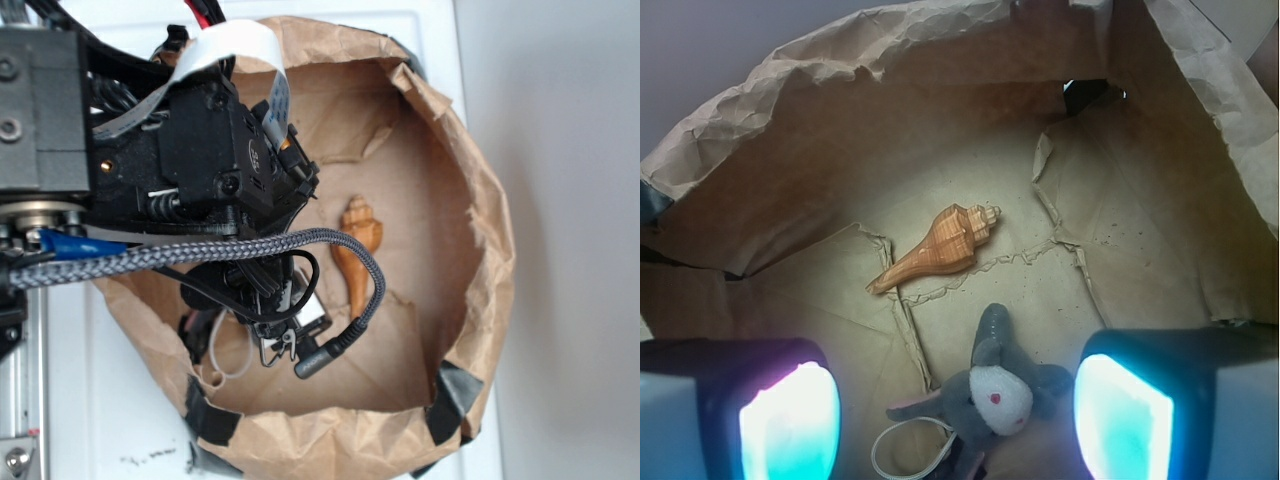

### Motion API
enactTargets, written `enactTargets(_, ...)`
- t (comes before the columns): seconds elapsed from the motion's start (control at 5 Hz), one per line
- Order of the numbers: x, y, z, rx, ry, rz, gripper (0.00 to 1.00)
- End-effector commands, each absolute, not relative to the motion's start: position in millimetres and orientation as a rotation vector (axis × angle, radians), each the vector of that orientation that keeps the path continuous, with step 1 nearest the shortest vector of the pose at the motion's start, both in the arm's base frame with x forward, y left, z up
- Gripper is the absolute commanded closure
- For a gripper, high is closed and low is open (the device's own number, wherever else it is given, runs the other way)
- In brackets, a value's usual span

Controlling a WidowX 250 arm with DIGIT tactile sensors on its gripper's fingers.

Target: Grab the shell.

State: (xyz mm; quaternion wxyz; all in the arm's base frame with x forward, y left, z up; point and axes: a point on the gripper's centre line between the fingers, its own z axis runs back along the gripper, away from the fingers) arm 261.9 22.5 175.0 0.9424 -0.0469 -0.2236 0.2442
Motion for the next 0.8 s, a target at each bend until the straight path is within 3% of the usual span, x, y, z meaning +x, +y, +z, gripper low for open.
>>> enactTargets(0.0,281,36,157,-0.159,-0.526,0.751,0.00)
enactTargets(0.2,292,36,124,-0.092,-0.514,0.865,0.00)
enactTargets(0.4,306,46,102,-0.041,-0.470,0.925,0.00)
enactTargets(0.6,306,53,83,-0.005,-0.447,0.968,0.00)
